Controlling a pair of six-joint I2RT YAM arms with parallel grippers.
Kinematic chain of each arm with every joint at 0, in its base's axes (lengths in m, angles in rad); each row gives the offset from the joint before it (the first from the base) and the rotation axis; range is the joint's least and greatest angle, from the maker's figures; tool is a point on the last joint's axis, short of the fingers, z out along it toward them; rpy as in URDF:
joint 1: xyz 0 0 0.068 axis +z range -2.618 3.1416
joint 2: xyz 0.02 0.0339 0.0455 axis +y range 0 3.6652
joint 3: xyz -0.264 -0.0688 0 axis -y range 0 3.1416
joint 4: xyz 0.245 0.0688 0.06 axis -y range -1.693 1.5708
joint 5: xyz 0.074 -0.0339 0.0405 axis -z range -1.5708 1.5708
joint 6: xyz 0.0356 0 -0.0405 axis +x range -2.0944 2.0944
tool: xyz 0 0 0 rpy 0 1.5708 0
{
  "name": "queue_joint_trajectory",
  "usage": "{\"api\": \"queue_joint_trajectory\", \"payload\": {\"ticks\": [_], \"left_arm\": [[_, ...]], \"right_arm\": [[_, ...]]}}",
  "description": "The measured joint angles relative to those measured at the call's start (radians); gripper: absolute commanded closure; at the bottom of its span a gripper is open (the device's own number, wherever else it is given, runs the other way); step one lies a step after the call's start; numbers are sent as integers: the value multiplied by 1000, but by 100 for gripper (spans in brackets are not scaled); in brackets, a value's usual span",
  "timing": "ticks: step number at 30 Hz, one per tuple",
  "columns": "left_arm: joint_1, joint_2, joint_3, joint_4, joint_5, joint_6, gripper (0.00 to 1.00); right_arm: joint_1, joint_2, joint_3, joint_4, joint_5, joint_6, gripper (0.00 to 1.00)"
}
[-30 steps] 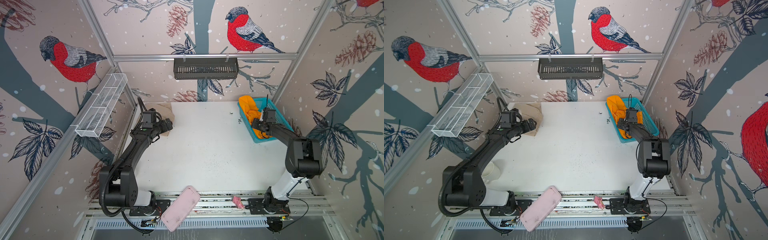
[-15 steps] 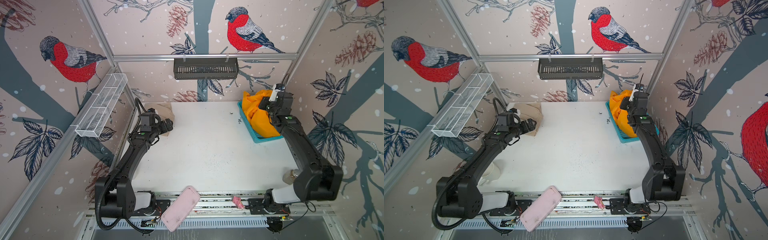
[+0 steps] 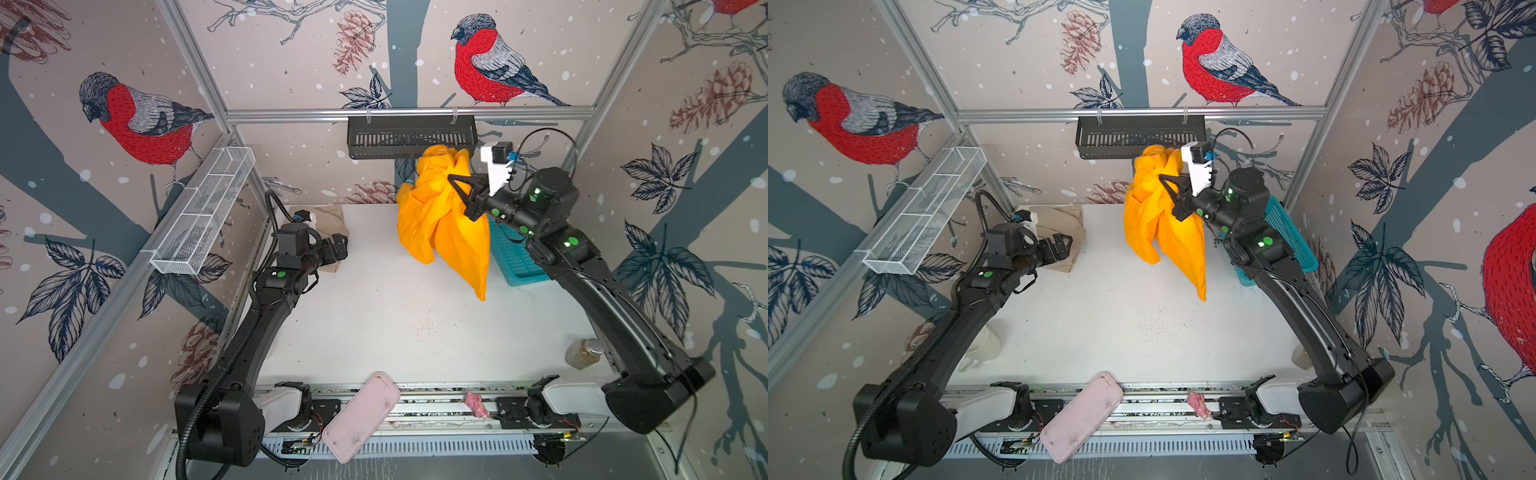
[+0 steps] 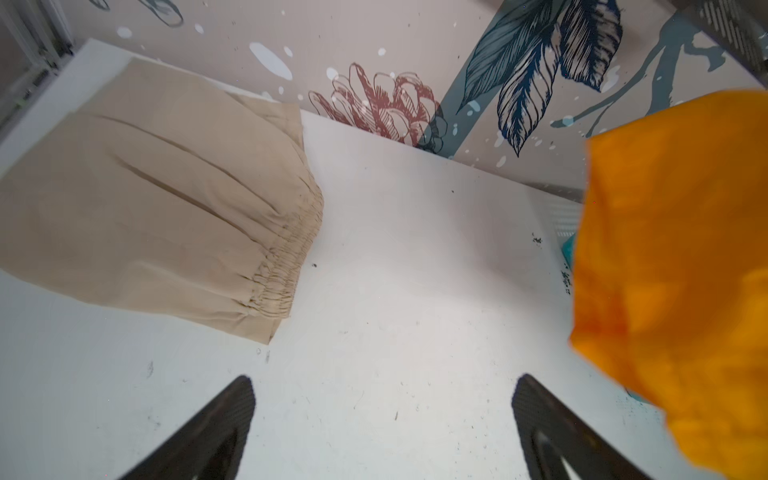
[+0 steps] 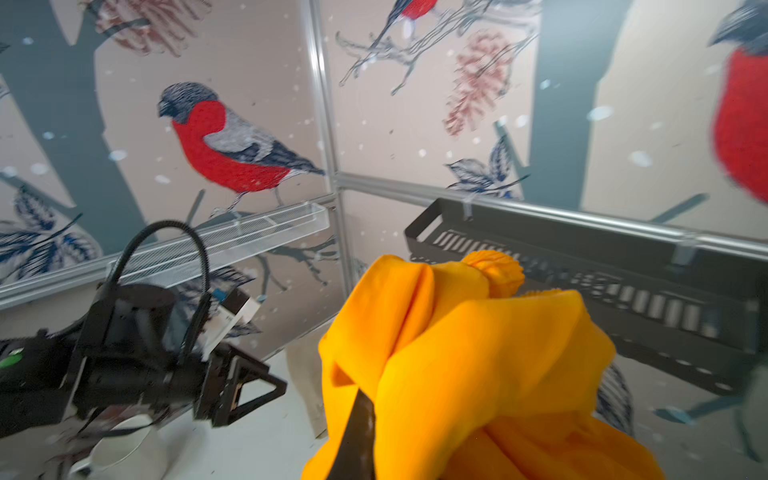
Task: Fold and stack the shorts
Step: 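Lay the orange shorts on the table center with the right gripper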
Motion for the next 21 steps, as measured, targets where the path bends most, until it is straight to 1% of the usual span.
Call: {"api": "queue_joint_trajectory", "payload": {"ticks": [2, 3, 5, 8, 9, 11, 12, 13, 14, 17, 19, 21], "left_arm": [[22, -15, 1, -3, -5, 7, 3], [34, -19, 3, -13, -8, 10, 3], [49, -29, 4, -26, -30, 11, 3], [51, -43, -6, -20, -20, 18, 3], [51, -43, -19, -8, -4, 18, 3], [51, -31, -49, -1, 15, 17, 3], [50, -18, -69, 10, 37, 14, 3], [43, -4, -85, 18, 51, 5, 3], [32, 10, -97, 24, 60, -6, 3], [-19, 55, -117, 45, 82, -7, 3], [-40, 73, -124, 48, 87, -8, 3], [-42, 78, -130, 50, 66, -10, 3]], "right_arm": [[3, 47, -11, -22, -98, -19, 96], [-1, 65, -29, -29, -133, -22, 94], [-21, 89, -89, -39, -169, -35, 91], [-63, 132, -227, -43, -165, -48, 78], [-79, 157, -271, -48, -148, -50, 71], [-105, 221, -324, -72, -117, -55, 48], [-118, 257, -336, -89, -101, -56, 39], [-130, 292, -341, -106, -81, -55, 33], [-138, 310, -343, -115, -63, -55, 32], [-138, 323, -327, -152, 43, -44, 20], [-106, 311, -287, -164, 187, -40, 15], [-48, 305, -242, -171, 332, -44, 13]]}}
